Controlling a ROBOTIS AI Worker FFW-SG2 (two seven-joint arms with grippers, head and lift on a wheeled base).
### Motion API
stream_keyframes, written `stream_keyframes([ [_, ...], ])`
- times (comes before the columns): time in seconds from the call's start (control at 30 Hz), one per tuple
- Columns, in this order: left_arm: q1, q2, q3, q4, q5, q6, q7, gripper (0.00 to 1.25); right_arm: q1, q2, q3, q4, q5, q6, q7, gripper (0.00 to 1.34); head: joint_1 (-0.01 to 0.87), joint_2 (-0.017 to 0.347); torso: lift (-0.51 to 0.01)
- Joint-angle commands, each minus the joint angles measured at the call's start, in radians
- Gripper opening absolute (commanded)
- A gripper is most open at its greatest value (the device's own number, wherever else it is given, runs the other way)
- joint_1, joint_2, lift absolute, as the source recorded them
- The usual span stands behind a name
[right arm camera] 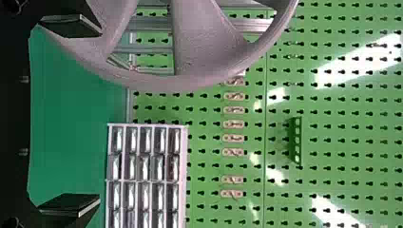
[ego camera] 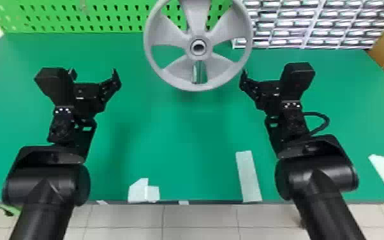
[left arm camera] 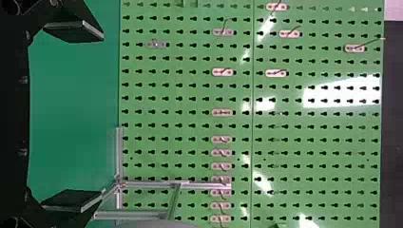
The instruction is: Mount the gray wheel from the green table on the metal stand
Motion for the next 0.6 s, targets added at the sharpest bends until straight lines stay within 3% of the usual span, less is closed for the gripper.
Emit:
stream_keyframes([
  [0.0,0.005,0.000,0.007,-0.004,-0.006,0.002,0.000,1.13,0.004,0.000,-0.007,0.004,-0.001,-0.008,0.000,1.26,0.867,0.052,-0.100],
  [0.57,0.014,0.001,0.020,-0.009,-0.014,0.009,0.000,1.13,0.018,-0.002,-0.018,0.004,-0.003,-0.010,0.000,1.26,0.867,0.052,-0.100],
])
